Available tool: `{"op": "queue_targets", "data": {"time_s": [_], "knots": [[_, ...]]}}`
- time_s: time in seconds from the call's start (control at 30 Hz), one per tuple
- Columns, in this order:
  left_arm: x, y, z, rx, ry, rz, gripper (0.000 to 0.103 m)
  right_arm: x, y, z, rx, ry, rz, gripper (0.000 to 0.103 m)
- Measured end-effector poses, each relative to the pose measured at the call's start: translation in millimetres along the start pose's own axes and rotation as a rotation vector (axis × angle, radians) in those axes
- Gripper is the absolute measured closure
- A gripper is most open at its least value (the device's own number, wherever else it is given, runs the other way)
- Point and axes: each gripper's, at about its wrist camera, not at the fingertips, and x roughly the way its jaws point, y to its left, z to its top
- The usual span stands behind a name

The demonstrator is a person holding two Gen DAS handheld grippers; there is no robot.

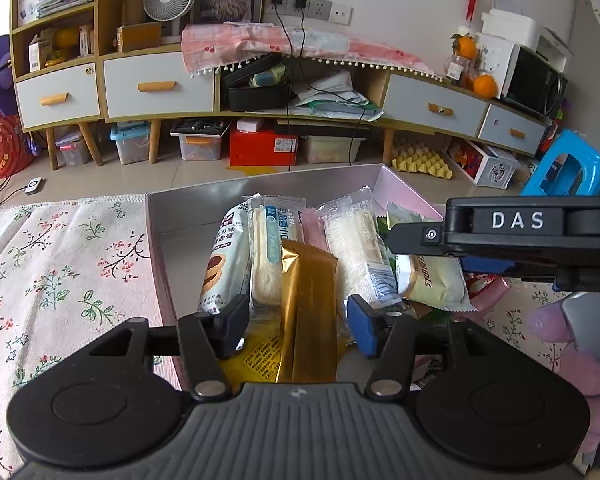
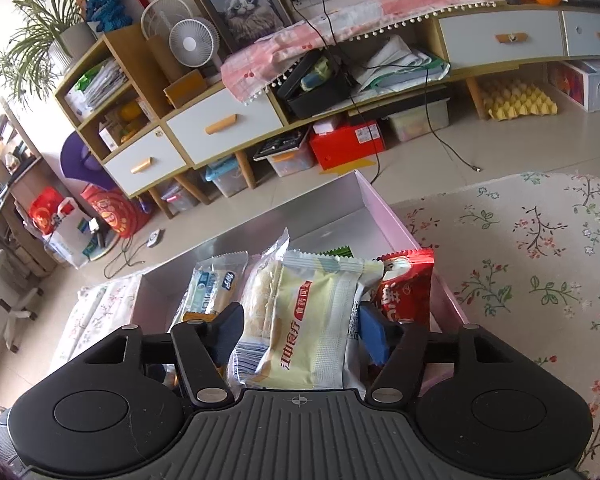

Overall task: Organize snacks
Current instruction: 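Open the left tool over the pink box while the right tool releases the biscuit packet there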

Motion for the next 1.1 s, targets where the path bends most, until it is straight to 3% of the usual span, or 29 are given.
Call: {"op": "queue_targets", "data": {"time_s": [0.67, 1.1], "knots": [[-43.7, -0.4, -6.4, -0.02, 0.022, 0.01, 0.01, -58.9, 13.4, -2.2, -0.019, -0.01, -0.02, 0.023], [-79.5, 4.9, -25.6, -0.051, 0.055, 0.042, 0.003, -99.2, 23.4, -30.2, -0.055, 0.047, -0.017, 0.02]]}}
